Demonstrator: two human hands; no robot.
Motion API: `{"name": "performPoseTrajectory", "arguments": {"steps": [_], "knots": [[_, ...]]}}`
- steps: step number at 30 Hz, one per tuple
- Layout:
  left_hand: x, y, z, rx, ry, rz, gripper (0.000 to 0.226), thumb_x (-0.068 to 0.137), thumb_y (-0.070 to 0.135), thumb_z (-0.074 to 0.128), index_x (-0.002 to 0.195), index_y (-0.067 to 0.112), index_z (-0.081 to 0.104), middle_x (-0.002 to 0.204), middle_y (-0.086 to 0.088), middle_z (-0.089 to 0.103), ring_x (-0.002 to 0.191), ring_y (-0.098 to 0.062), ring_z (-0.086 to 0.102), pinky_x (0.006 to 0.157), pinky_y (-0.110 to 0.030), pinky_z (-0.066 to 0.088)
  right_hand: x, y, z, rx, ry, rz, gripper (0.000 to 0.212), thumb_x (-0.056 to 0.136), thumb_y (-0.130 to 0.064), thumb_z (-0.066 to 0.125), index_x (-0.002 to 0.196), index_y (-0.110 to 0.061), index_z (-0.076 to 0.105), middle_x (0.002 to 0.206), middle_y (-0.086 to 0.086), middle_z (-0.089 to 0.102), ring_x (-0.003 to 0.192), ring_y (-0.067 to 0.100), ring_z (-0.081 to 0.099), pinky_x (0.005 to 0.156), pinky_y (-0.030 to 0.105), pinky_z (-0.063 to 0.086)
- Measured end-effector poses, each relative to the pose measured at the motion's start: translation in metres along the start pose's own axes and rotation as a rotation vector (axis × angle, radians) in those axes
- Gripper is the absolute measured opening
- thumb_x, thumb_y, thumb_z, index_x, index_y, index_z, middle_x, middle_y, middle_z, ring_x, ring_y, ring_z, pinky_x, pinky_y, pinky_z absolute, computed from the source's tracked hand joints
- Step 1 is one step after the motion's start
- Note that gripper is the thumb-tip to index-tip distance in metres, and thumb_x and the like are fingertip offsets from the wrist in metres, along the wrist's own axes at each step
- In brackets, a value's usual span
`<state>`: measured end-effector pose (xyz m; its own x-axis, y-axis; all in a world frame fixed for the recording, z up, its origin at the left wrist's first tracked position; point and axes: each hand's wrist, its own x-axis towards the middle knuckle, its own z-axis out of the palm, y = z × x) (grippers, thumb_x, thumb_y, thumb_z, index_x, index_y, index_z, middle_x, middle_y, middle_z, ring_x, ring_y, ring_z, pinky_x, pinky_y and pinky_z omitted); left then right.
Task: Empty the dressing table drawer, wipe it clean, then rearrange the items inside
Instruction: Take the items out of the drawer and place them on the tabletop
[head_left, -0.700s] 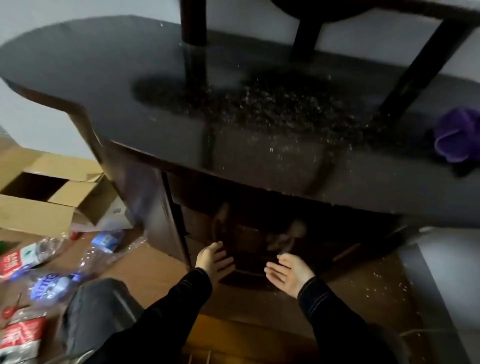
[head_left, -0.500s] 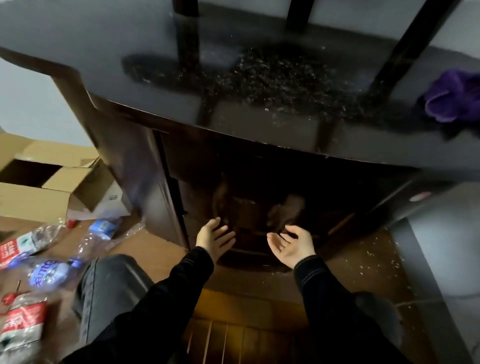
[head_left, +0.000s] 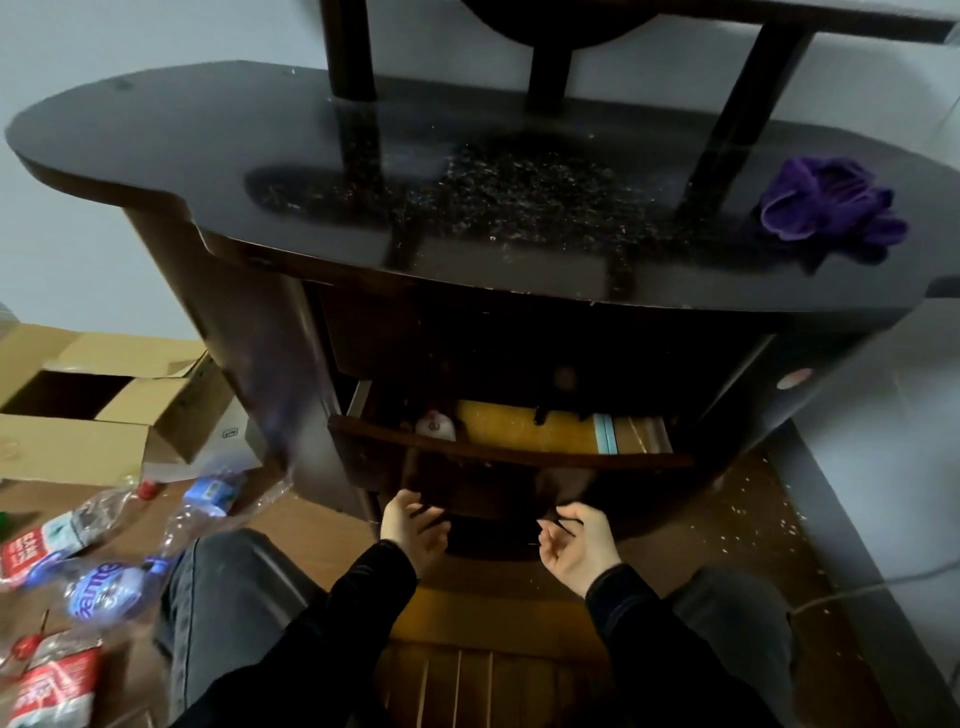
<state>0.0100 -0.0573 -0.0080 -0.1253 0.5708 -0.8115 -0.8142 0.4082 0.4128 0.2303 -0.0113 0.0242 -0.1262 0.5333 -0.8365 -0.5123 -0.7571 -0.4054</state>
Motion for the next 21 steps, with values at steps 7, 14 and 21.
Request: {"name": "performPoseTrajectory", "arguments": {"steps": [7, 14, 21], "knots": [[-0.1, -0.011, -0.03, 1.07, -0.093, 0.731, 0.015, 0.094, 0.032, 0.065, 0.091, 0.017, 0.068, 0.082, 0.001, 0.071, 0.068, -0.014, 0.065, 0.064, -0.036, 0.053, -0.065, 0.028, -0.035, -0.382, -0.03, 0.046, 0.028, 0.103, -0.02, 0.051, 0.125, -0.004, 0.053, 0.122, 0.019, 0.065, 0.085, 0.026, 0.062, 0.066, 0.03, 0.047], [-0.129, 0.025, -0.012, 1.863, 0.033, 1.741, 0.034, 0.079, 0.042, 0.076, 0.105, 0.021, 0.072, 0.109, 0.004, 0.065, 0.103, -0.024, 0.057, 0.076, -0.036, 0.048, -0.133, -0.002, -0.035, -1.598, -0.086, -1.408, 0.022, 0.095, -0.037, 0.062, 0.115, -0.034, 0.067, 0.113, -0.023, 0.064, 0.103, -0.003, 0.057, 0.083, 0.011, 0.045], [-0.121, 0.033, -0.012, 1.918, -0.05, 1.723, 0.025, 0.08, 0.042, 0.078, 0.091, 0.021, 0.07, 0.089, 0.005, 0.064, 0.08, -0.021, 0.06, 0.065, -0.031, 0.044, -0.105, -0.026, -0.021, -2.067, -0.112, -1.472, 0.037, 0.1, -0.047, 0.053, 0.126, -0.023, 0.063, 0.12, -0.011, 0.06, 0.117, 0.013, 0.049, 0.099, 0.029, 0.038]]}}
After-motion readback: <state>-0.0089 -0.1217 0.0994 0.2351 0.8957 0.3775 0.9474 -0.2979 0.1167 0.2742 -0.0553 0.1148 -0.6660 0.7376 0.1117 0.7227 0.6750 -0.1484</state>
